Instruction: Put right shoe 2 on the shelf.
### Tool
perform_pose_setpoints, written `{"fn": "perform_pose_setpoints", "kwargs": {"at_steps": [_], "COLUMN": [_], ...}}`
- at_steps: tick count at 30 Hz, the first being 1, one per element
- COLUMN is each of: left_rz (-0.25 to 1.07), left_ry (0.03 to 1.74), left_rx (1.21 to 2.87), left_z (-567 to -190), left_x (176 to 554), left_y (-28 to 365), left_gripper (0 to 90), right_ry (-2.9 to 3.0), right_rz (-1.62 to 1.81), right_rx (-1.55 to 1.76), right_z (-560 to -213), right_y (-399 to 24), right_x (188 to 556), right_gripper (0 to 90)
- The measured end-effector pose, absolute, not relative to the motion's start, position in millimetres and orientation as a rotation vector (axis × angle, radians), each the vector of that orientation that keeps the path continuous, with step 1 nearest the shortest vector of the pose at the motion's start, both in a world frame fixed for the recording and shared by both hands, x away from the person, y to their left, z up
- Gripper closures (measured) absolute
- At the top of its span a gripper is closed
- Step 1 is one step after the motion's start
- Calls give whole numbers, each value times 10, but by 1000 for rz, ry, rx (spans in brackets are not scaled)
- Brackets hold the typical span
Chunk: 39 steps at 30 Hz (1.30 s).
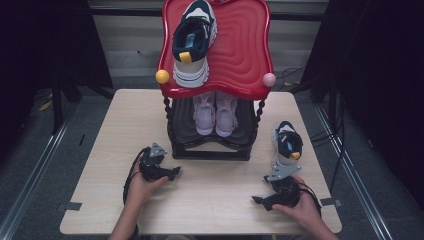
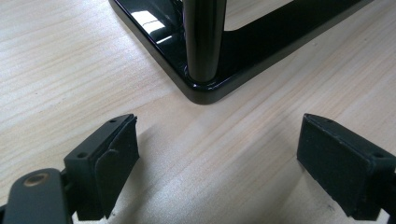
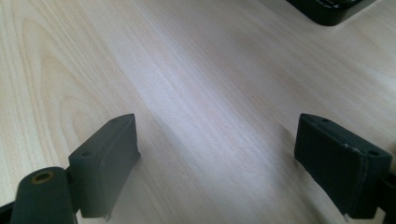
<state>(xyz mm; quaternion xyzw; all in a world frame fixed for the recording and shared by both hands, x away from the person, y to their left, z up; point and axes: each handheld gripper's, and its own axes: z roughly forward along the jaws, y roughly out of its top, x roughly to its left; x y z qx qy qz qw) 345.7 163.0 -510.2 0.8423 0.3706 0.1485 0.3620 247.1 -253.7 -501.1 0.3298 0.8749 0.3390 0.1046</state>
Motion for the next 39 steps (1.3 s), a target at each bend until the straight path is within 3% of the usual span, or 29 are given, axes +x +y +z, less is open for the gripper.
{"fn": "perform_pose_setpoints", "kwargs": {"at_steps": [15, 39], "left_rz": [378, 377], "left_ry": [958, 959], "left_rx": [2165, 2164], "left_z": [-5105, -5106], "left_x": [3452, 3450], "left_y": [1628, 1628], "left_gripper": [122, 122], "right_ry": [2733, 2842], "right_rz": [895, 662], "right_rx": [960, 835], "right_z": [-4540, -3956], "right_y": [-2734, -2675], "right_x": [2600, 2955], "right_gripper": [255, 254]}}
